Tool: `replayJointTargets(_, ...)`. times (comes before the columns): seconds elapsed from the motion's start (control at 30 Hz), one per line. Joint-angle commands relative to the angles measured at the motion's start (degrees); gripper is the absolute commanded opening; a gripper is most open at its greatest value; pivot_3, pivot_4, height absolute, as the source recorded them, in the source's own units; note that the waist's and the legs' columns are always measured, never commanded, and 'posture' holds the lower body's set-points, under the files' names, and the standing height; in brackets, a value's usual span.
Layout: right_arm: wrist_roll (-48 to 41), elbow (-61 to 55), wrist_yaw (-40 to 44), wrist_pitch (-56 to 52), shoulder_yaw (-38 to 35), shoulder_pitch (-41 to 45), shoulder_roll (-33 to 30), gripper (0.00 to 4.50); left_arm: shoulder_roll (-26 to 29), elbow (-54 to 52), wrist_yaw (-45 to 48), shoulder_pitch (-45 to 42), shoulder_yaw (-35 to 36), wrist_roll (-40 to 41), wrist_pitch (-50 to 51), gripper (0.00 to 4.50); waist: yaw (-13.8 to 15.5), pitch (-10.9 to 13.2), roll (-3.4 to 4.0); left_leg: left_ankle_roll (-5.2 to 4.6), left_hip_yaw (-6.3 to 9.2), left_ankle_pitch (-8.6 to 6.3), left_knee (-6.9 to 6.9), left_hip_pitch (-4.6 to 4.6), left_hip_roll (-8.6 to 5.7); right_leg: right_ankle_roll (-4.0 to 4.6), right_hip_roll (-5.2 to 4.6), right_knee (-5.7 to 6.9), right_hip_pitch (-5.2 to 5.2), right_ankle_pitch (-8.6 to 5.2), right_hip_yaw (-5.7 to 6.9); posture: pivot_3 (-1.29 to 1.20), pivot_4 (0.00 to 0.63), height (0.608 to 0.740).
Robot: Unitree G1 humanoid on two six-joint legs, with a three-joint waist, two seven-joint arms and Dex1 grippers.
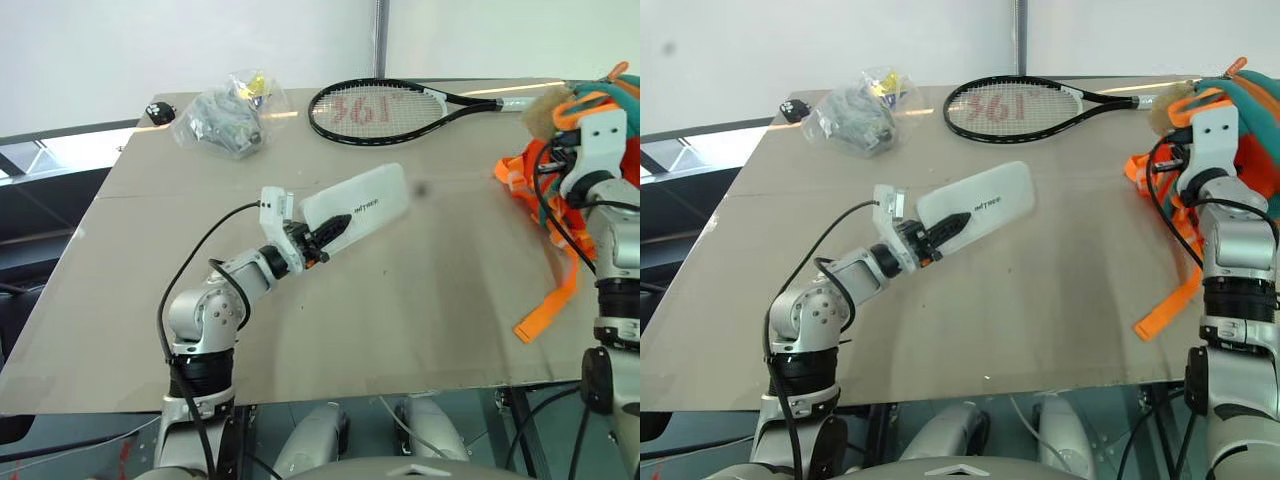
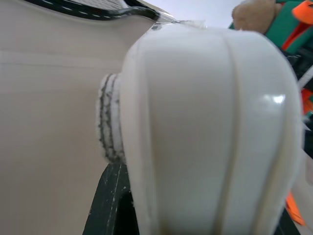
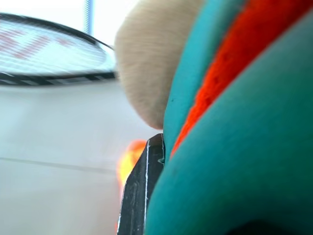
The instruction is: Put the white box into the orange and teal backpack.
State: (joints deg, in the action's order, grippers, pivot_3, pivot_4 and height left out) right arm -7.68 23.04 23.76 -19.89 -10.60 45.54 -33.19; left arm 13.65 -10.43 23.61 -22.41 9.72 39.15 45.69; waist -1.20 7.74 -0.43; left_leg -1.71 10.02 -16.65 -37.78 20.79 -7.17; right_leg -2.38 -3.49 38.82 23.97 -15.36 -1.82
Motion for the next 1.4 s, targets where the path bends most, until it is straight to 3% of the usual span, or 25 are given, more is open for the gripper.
replayJointTargets(0.03,-2.2,2.0,10.4,8.6,2.7,6.7,0.3,0.04,-0.6,0.5,-3.4,-3.5,3.6,-2.3,-6.7,0.95,0.0,0.0,-0.02,0.0,-0.02,0.0,0.0,0.0,0.03,0.0,0.03,-0.01,0.0,0.0,-0.01,0.0,0.15,0.739)
replayJointTargets(0.3,-10.8,2.5,27.9,11.2,3.7,17.6,4.3,0.04,-0.1,5.3,-8.6,-7.6,9.7,-4.0,-14.3,0.95,-0.8,0.1,-0.22,0.0,-0.06,0.0,-0.14,0.36,0.12,-0.01,0.07,-0.22,0.26,0.01,0.0,0.0,0.15,0.739)
replayJointTargets(0.4,-12.5,-1.2,30.8,9.9,4.5,17.6,4.9,0.04,1.0,4.7,-8.6,-7.5,10.8,-3.5,-14.8,0.95,-1.2,0.1,-0.22,0.01,0.05,0.0,-0.58,1.13,0.13,-0.01,0.05,-0.02,0.87,0.01,0.18,0.0,0.15,0.739)
replayJointTargets(0.57,-16.0,-9.8,35.1,3.0,6.7,13.1,4.2,0.04,3.1,1.7,-7.7,-6.4,11.3,-2.9,-14.4,0.95,-1.1,0.1,-0.22,0.0,0.21,0.0,-0.62,1.38,0.12,-0.01,-0.05,0.0,0.98,0.01,0.49,0.0,0.15,0.739)
replayJointTargets(0.67,-19.8,-16.6,37.8,-3.2,7.0,9.1,2.3,0.04,6.0,-1.4,-3.7,-4.6,11.8,-2.6,-16.5,0.95,-1.0,0.1,-0.22,0.0,0.31,0.0,-0.61,1.43,0.1,-0.01,-0.09,-0.01,0.97,0.02,0.59,0.0,0.15,0.739)
replayJointTargets(0.83,-22.7,-24.4,41.3,-10.6,8.9,3.1,-2.2,0.04,14.9,-8.3,7.3,0.1,14.2,9.3,-8.1,0.95,-1.1,0.1,-0.22,0.01,0.37,0.0,-0.56,1.4,0.09,-0.01,-0.1,-0.08,0.99,0.01,0.65,0.0,0.15,0.739)
replayJointTargets(1.03,-24.1,-27.8,44.3,-13.0,10.1,-2.3,-5.9,0.04,27.0,-10.3,19.9,2.7,14.9,17.1,-2.8,0.95,-0.9,0.1,-0.19,0.0,0.38,0.0,-0.49,1.21,0.09,0.05,-0.09,0.05,0.86,0.05,0.66,0.0,0.15,0.739)
replayJointTargets(1.23,-30.8,-30.4,48.5,-16.6,6.8,-4.3,-8.3,0.04,30.4,-8.0,25.6,-0.6,9.0,13.8,-4.1,0.95,-0.4,0.2,-0.19,0.0,0.42,-0.01,-0.45,1.11,0.09,0.08,-0.09,-0.02,0.74,0.12,0.73,0.0,0.15,0.739)
replayJointTargets(1.4,-34.6,-34.4,52.0,-18.0,5.9,-7.9,-11.5,0.04,32.1,-3.5,31.7,-6.1,2.4,6.5,-8.9,0.95,0.6,0.2,-0.19,0.0,0.44,-0.01,-0.46,1.17,0.09,0.08,-0.1,-0.11,0.74,0.11,0.79,0.0,0.15,0.739)
